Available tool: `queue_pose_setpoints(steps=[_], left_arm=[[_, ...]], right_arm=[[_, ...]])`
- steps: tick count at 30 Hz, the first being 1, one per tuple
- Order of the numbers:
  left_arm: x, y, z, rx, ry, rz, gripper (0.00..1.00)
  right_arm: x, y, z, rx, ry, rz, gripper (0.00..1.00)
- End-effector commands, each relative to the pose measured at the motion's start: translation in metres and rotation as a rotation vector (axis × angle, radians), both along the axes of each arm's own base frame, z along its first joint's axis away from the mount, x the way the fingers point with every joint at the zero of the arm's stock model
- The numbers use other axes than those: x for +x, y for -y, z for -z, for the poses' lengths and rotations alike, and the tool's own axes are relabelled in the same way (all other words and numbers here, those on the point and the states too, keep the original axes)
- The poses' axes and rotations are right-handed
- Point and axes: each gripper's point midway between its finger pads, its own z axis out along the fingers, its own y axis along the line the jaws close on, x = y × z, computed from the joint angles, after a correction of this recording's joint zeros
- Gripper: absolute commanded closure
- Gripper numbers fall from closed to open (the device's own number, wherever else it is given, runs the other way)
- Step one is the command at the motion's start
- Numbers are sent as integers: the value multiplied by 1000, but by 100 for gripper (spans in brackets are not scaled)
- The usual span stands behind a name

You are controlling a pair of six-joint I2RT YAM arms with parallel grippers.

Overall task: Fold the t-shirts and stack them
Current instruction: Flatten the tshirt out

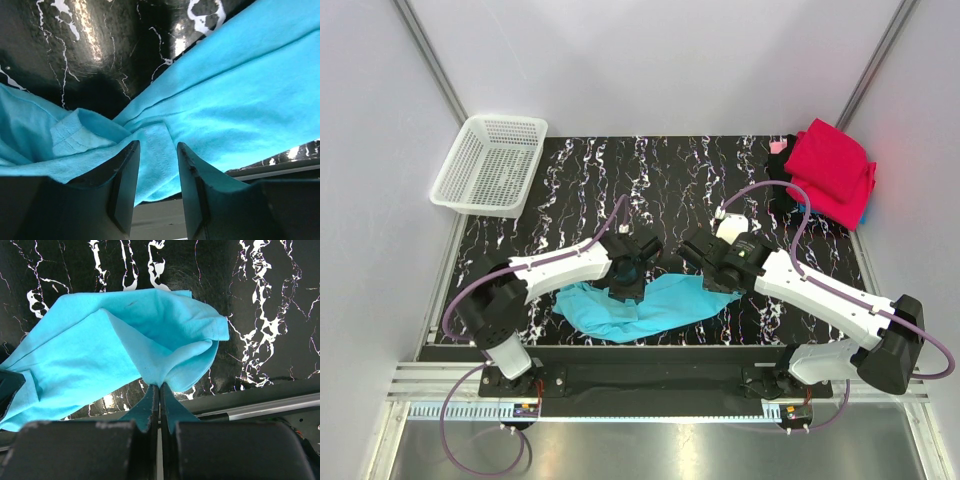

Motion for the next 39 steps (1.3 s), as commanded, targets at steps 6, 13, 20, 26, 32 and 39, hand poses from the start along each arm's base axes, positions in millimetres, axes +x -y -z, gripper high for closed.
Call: queue_pose_setpoints(steps=[6,13,20,26,32,39], left_arm=[[-6,-14,24,88,-37,-17,59],[-13,-16,30,96,-70,-7,65],[-9,-18,13,78,-26,-18,100],[0,-30,-38,55,90,-54,100],[2,-41,-85,9,188,-80,100],[-3,-45,-71,37,155,-65,40]], right_arm=[[3,-1,-7,19,29,15,100],[4,-3,-9,21,32,8,100],[3,-3,-6,14,24,7,100],[3,-2,-4,5,19,7,100],[5,-4,-4,6,20,5,100],[4,-6,-4,9,15,1,100]])
